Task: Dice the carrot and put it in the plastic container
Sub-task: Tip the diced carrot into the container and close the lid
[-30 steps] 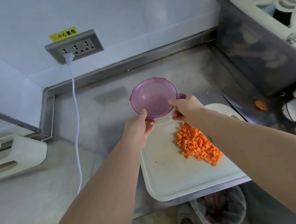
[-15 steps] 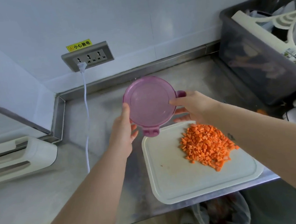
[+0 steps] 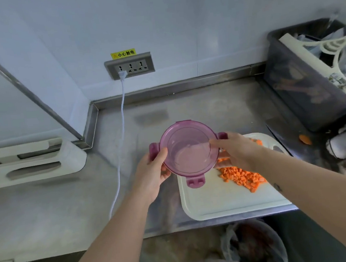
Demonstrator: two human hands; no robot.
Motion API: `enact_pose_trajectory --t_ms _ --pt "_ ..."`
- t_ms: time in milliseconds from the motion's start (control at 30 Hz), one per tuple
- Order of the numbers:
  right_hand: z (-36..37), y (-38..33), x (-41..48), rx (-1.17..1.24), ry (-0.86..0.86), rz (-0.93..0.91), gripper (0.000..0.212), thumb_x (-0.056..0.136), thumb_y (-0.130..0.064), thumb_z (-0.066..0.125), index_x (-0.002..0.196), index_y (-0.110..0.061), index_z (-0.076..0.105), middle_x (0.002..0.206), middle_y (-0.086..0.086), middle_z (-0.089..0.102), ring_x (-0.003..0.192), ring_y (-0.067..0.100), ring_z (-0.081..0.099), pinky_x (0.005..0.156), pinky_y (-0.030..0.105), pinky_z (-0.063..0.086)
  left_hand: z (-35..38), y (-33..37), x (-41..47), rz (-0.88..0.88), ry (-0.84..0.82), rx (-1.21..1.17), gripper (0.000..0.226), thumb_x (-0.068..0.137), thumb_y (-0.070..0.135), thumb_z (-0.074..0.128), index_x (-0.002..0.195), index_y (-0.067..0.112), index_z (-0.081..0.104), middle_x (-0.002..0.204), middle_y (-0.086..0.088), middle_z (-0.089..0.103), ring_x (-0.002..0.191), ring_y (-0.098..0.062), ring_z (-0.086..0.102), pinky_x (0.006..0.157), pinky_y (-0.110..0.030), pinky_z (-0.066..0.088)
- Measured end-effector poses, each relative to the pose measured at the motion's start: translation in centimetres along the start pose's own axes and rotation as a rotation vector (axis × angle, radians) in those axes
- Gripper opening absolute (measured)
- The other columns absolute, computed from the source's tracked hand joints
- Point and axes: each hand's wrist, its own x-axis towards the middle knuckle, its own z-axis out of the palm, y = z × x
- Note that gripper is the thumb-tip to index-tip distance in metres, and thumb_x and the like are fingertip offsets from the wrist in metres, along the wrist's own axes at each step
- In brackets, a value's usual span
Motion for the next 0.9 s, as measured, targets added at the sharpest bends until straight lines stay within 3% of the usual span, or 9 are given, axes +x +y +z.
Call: enact_pose_trajectory --t_ms 100,200,267,333,433,533,633,800,900 --pt "-0.4 -0.9 -0.8 -0.014 -0.003 -0.044 0.016 0.098 -0.014 0.052 0.11 -0.005 0.059 0.1 0.014 0.062 0.083 0.026 0.061 0.071 0.039 0.058 -0.1 1.5 -0.1 0.08 -0.018 0.223 0.016 0.094 0.037 0.056 0.098 0.021 0.057 0.091 0.001 0.06 0.076 -0.012 0.057 0.071 -0.028 0.049" --pt "-0.5 -2.9 -2.1 -0.275 0.021 -0.189 0.007 0.096 -0.013 0.056 0.09 -0.01 0.057 0.091 0.01 0.057 0.083 0.022 0.058 0.08 0.045 0.058 0.6 4.0 0.0 0.17 -0.055 0.392 0.027 0.098 0.044 0.045 0.086 0.022 0.057 0.064 -0.002 0.058 0.052 -0.017 0.054 0.056 -0.03 0.046" --pt "-0.3 -4.4 -3.2 -0.578 0.048 -0.312 0.011 0.095 -0.017 0.058 0.087 -0.01 0.054 0.088 0.011 0.058 0.082 0.026 0.059 0.082 0.048 0.057 1.5 5.4 0.0 0.166 -0.08 0.34 0.028 0.096 0.049 0.047 0.088 0.031 0.066 0.079 -0.003 0.071 0.066 -0.03 0.066 0.057 -0.037 0.053" --pt "-0.3 -5.4 -4.1 -0.798 0.091 -0.411 0.016 0.094 -0.021 0.058 0.095 -0.005 0.054 0.092 0.015 0.062 0.086 0.032 0.062 0.083 0.048 0.053 2.2 6.3 0.2 0.153 -0.109 0.203 0.023 0.094 0.045 0.053 0.097 0.03 0.071 0.107 -0.007 0.07 0.092 -0.032 0.068 0.076 -0.047 0.055" --pt "-0.9 -6.2 -4.9 -0.919 0.158 -0.475 0.02 0.095 -0.026 0.057 0.1 -0.006 0.054 0.088 0.007 0.061 0.08 0.023 0.059 0.071 0.033 0.049 3.0 6.7 0.1 0.103 -0.205 0.038 0.022 0.096 0.026 0.053 0.107 0.012 0.066 0.105 -0.01 0.069 0.089 -0.023 0.066 0.077 -0.036 0.054" --pt "-1.6 -6.3 -5.2 -0.963 0.188 -0.496 0.013 0.096 -0.027 0.056 0.098 -0.015 0.053 0.081 -0.005 0.056 0.071 0.012 0.053 0.059 0.017 0.04 3.8 6.6 -0.1 0.1 -0.224 -0.043 0.019 0.095 0.018 0.054 0.106 0.006 0.064 0.1 -0.011 0.067 0.091 -0.024 0.064 0.088 -0.039 0.051" --pt "-1.9 -6.3 -5.1 -0.979 0.195 -0.481 0.011 0.096 -0.027 0.055 0.099 -0.017 0.051 0.083 -0.006 0.056 0.072 0.01 0.053 0.059 0.015 0.039 4.5 6.4 0.2 0.192 -0.153 -0.023 0.009 0.094 0.012 0.055 0.1 0.01 0.063 0.1 -0.007 0.066 0.094 -0.021 0.062 0.09 -0.037 0.05" --pt "-1.5 -6.3 -3.3 -0.85 0.23 -0.427 0.021 0.095 -0.024 0.056 0.104 -0.006 0.054 0.093 0.01 0.063 0.083 0.026 0.06 0.071 0.033 0.05 3.3 6.0 1.7 0.274 -0.054 0.191 0.021 0.095 0.034 0.056 0.11 0.022 0.06 0.114 -0.003 0.065 0.105 -0.026 0.062 0.079 -0.04 0.054" --pt "-0.2 -5.5 -1.0 -0.597 0.189 -0.324 0.016 0.095 -0.018 0.056 0.104 -0.005 0.053 0.099 0.015 0.061 0.086 0.029 0.063 0.074 0.04 0.058 1.9 5.4 3.0 0.32 0.025 0.426 0.025 0.096 0.03 0.054 0.119 0.021 0.056 0.119 0.001 0.063 0.108 -0.016 0.06 0.094 -0.034 0.048"
